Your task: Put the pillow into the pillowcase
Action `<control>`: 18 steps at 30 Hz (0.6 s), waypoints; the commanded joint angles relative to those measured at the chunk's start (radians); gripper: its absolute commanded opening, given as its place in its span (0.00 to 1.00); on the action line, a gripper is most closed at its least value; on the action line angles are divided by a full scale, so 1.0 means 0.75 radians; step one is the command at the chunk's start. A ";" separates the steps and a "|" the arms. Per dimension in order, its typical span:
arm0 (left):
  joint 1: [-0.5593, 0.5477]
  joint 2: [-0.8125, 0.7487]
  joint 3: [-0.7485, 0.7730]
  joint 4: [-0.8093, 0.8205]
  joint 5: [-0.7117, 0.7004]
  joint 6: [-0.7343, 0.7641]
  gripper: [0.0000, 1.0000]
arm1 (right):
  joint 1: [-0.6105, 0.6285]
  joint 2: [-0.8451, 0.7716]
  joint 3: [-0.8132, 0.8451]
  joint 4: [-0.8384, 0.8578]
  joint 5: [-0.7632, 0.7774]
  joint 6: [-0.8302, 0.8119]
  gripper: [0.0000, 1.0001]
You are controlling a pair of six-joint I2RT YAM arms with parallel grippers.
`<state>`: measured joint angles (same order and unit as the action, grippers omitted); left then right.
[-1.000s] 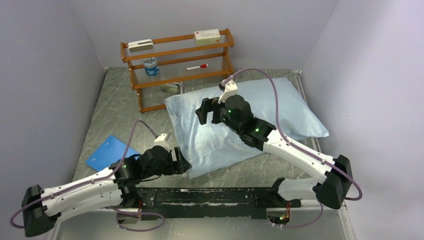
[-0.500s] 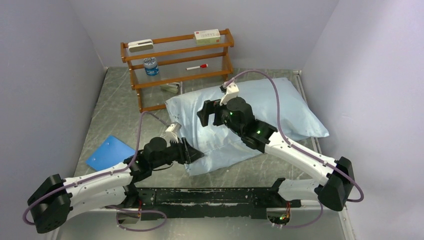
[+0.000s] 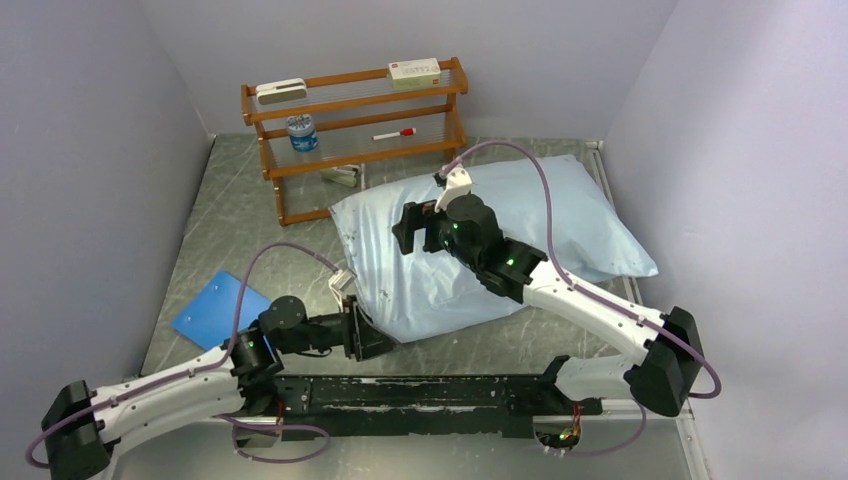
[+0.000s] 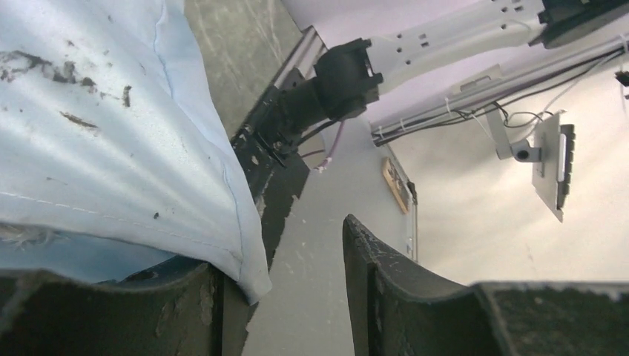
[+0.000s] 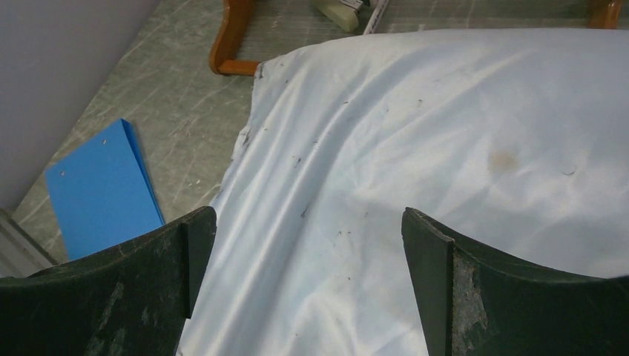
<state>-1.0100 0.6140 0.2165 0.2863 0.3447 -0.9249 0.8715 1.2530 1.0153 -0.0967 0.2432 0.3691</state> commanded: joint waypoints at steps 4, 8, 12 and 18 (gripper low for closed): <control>-0.075 -0.114 -0.015 -0.126 0.177 -0.094 0.46 | 0.000 -0.011 0.031 0.029 0.020 -0.002 1.00; -0.104 -0.244 0.093 -0.541 0.116 -0.026 0.47 | -0.002 -0.017 0.027 0.025 0.013 0.008 1.00; -0.104 -0.358 0.262 -0.958 0.029 0.041 0.48 | -0.002 -0.018 0.029 0.026 0.013 0.009 1.00; -0.105 -0.346 0.471 -1.283 -0.011 0.090 0.49 | 0.000 -0.014 0.024 0.046 0.006 0.007 1.00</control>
<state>-1.0721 0.3504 0.4808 -0.4290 0.3149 -0.8879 0.8715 1.2537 1.0153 -0.0944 0.2428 0.3729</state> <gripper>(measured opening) 0.488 0.994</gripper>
